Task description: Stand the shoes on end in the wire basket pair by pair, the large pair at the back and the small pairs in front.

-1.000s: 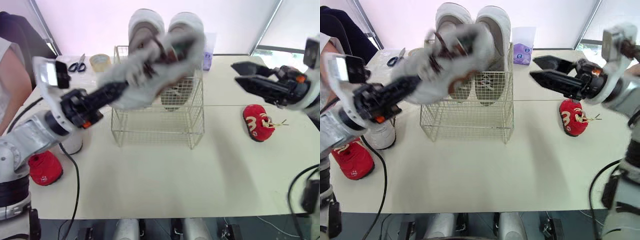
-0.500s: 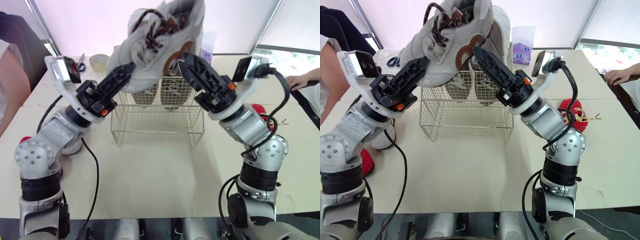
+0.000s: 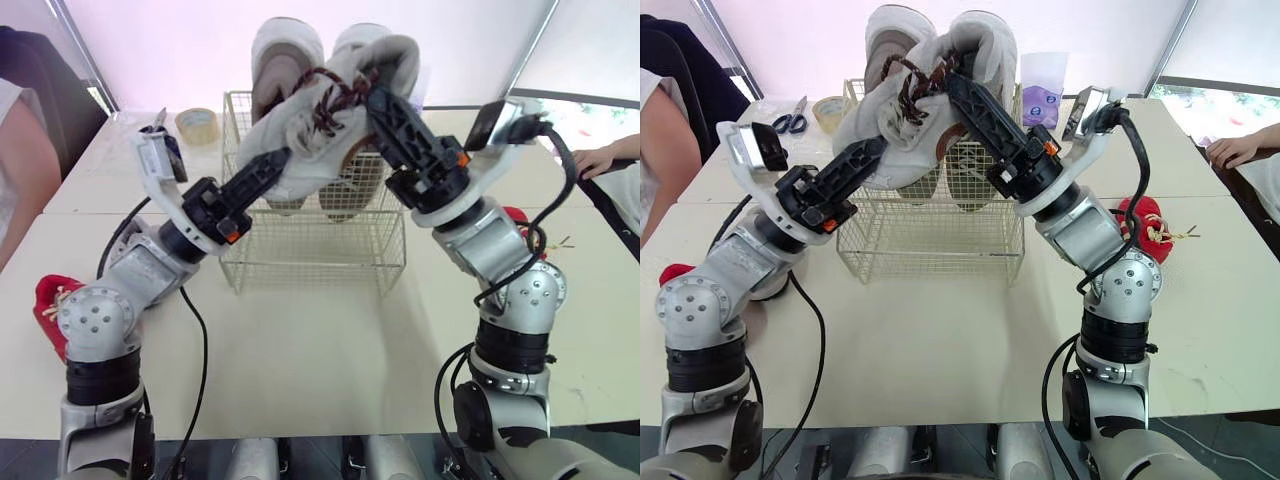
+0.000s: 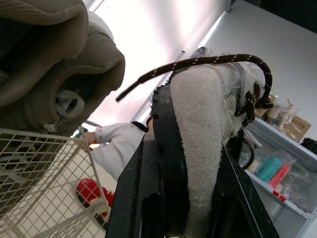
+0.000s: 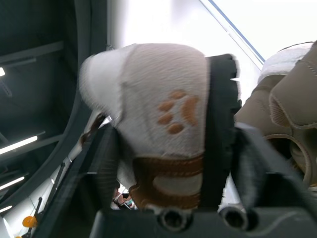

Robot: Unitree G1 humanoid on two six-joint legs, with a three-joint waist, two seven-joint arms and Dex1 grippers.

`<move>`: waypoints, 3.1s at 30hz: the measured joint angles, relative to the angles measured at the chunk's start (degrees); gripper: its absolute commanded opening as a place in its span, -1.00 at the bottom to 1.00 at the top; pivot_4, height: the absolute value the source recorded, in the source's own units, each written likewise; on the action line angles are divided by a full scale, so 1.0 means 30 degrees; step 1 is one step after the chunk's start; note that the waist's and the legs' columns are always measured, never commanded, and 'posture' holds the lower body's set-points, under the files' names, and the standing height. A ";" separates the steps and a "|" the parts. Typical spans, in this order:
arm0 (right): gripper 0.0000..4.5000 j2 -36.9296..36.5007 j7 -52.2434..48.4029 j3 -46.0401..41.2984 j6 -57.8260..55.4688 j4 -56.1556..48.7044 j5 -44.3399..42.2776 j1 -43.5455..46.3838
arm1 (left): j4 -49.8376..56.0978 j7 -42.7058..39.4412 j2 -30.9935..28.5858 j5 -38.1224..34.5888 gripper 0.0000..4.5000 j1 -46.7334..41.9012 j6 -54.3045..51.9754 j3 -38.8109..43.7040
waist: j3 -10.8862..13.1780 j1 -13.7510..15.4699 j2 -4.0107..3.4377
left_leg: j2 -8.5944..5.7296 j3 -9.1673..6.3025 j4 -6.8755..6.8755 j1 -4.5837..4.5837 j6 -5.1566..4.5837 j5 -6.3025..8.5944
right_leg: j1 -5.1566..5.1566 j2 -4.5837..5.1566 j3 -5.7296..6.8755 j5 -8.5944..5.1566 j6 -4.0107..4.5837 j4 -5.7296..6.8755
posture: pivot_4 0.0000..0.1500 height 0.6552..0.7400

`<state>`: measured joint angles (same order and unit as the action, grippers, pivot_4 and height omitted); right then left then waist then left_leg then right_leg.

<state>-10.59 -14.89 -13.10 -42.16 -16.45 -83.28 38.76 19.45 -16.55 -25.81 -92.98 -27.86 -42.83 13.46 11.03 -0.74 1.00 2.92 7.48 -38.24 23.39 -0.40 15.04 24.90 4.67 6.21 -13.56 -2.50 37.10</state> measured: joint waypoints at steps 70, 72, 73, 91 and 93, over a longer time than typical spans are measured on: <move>1.00 -1.1257 -1.8150 0.3401 -0.5636 -0.1776 0.8878 0.2242 | -1.0691 -0.5855 -1.5380 1.4403 0.99 0.2206 -0.2452 0.2649 | 0.0024 0.0195 -0.0019 | 0.0042 0.0054 0.0104 0.0094 0.0029 0.0007 | 0.0180 0.0067 0.0046 -0.0030 0.0068 -0.0032 | 1.00 0.90; 1.00 -1.0872 -1.7841 0.4235 -0.5988 -0.2902 0.8325 0.1444 | -1.1924 -0.6295 -1.5374 1.5940 0.99 0.1215 -0.2387 0.1159 | 0.0027 0.0293 -0.0024 | 0.0000 0.0069 0.0058 0.0172 -0.0005 0.0020 | 0.0237 0.0120 0.0050 -0.0025 0.0059 -0.0023 | 1.00 0.90; 1.00 -1.0735 -1.7677 0.4399 -0.5966 -0.3317 0.8174 0.1445 | -1.2606 -0.6549 -1.5368 1.6735 0.99 0.0441 -0.2832 0.0045 | 0.0022 0.0333 -0.0016 | 0.0000 0.0069 0.0031 0.0196 -0.0015 0.0023 | 0.0246 0.0115 0.0054 -0.0022 0.0055 -0.0023 | 1.00 0.90; 1.00 -1.0992 -1.6254 0.5488 -0.4043 -0.3516 1.0116 -0.0004 | -2.1866 -1.0895 -1.0761 2.4923 0.65 -0.6977 -0.2811 -0.6259 | -0.0006 0.0477 0.0119 | 0.0003 0.0062 -0.0041 0.0286 0.0030 -0.0017 | 0.0295 0.0029 0.0081 -0.0016 0.0042 0.0032 | 1.00 0.90; 1.00 -1.1001 -1.6075 0.5489 -0.3991 -0.3512 1.0243 -0.0066 | -2.2325 -1.1333 -1.0507 2.5372 0.19 -0.7305 -0.2564 -0.6275 | -0.0008 0.0467 0.0121 | 0.0004 0.0063 -0.0045 0.0285 0.0030 -0.0017 | 0.0293 0.0034 0.0077 -0.0016 0.0041 0.0033 | 1.00 0.90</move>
<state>-43.59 -63.12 3.37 -54.13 -26.99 -52.55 38.57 -47.53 -50.55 -57.33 -16.86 -49.77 -50.52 -5.36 11.00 0.66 1.37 2.94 7.67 -38.38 24.24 -0.31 14.99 25.78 4.77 6.44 -13.60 -2.37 37.20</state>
